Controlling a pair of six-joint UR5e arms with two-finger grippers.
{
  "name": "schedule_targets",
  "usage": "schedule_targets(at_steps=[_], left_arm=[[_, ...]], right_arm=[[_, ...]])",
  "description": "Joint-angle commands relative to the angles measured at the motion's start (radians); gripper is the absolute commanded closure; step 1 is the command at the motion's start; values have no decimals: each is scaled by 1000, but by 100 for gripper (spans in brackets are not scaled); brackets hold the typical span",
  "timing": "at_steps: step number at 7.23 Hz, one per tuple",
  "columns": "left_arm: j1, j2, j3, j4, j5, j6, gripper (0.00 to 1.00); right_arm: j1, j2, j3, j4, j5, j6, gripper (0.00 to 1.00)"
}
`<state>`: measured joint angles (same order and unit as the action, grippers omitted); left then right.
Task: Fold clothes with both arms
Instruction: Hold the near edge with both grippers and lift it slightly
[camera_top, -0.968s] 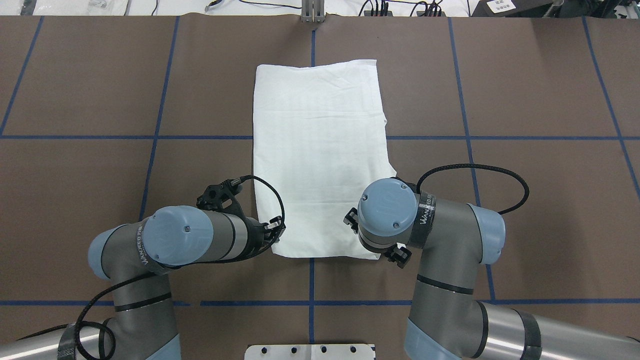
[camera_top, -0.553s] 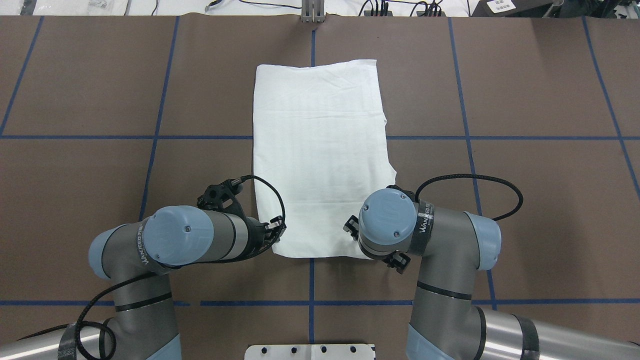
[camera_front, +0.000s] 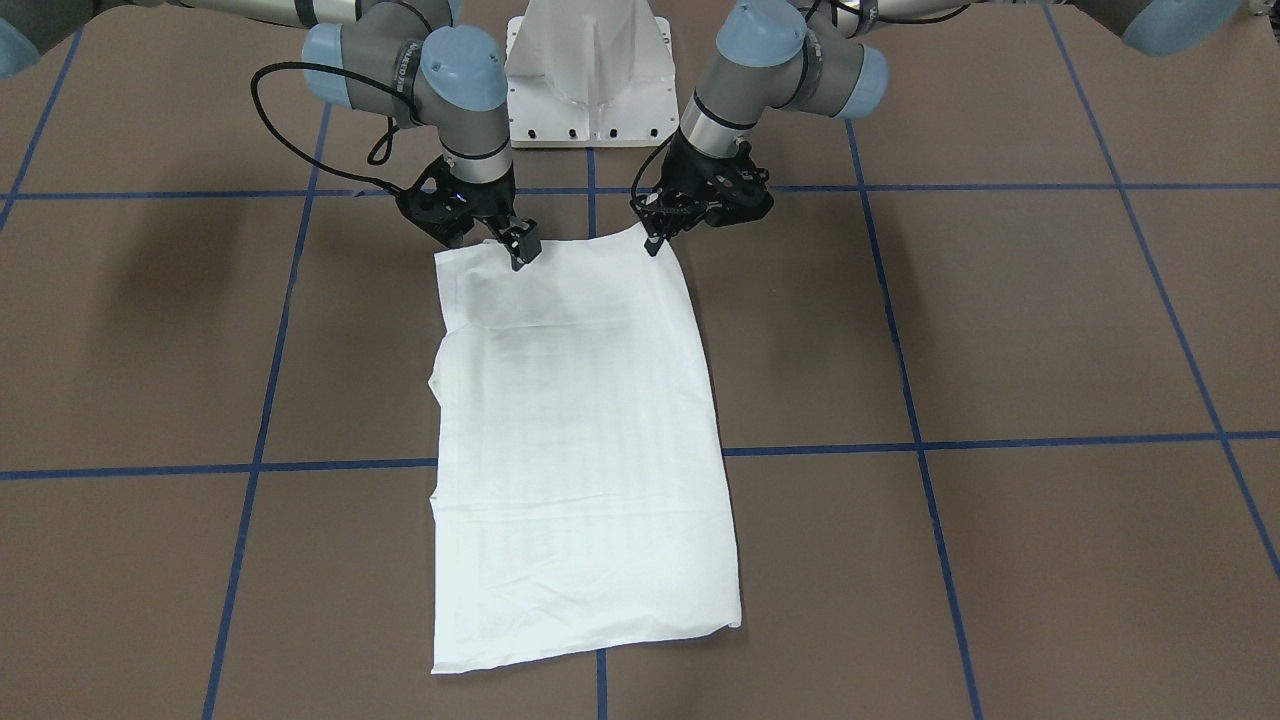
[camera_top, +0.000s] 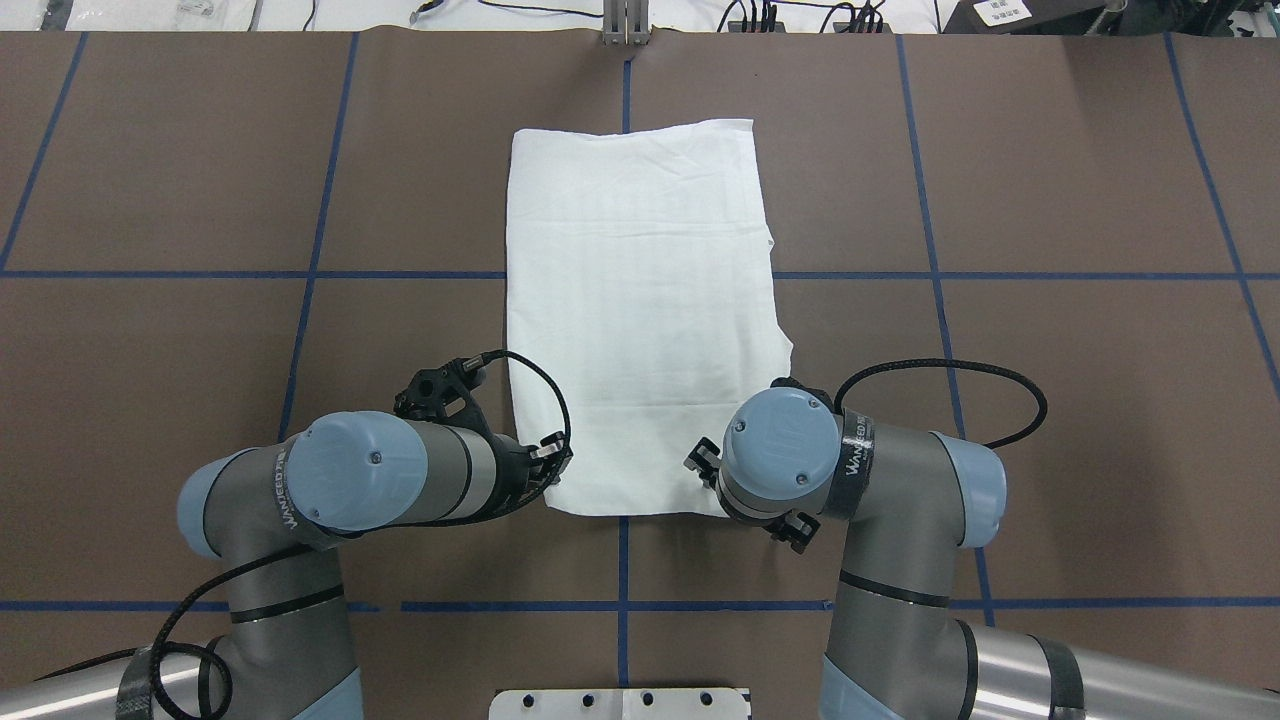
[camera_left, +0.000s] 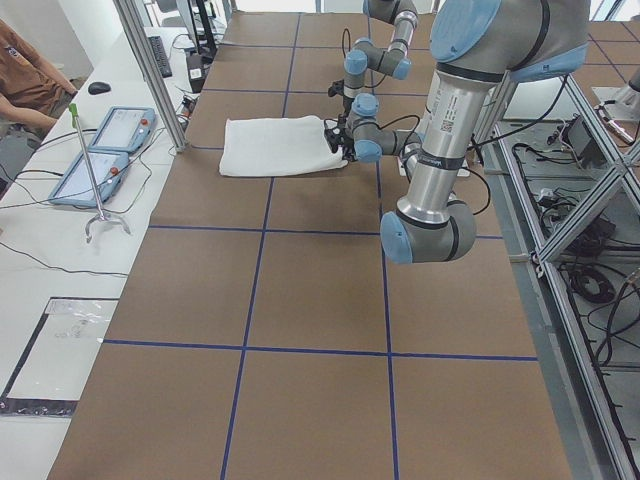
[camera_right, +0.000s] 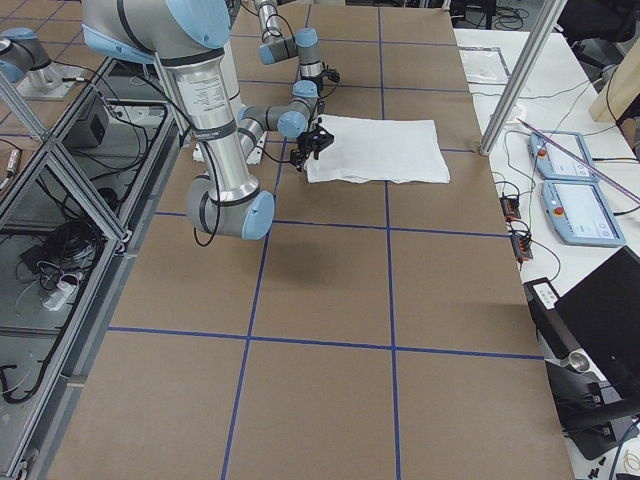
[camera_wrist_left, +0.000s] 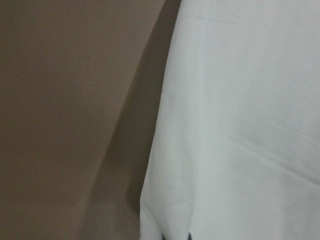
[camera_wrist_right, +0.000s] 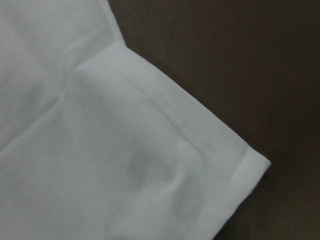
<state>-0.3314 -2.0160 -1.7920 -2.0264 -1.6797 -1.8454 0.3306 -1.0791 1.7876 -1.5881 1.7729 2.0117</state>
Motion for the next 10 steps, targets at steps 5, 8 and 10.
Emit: schedule_targets(at_steps=[5,8,10], left_arm=[[0,-1,2,0,0,0,100],[0,0,3,0,0,0,100],[0,0,3,0,0,2,100]], right_arm=[[-2,-18,4,0,-9,-1,3],[-4,-10,6,0,-7,-1,48],[-5,-5,6,0,-7,-2,76]])
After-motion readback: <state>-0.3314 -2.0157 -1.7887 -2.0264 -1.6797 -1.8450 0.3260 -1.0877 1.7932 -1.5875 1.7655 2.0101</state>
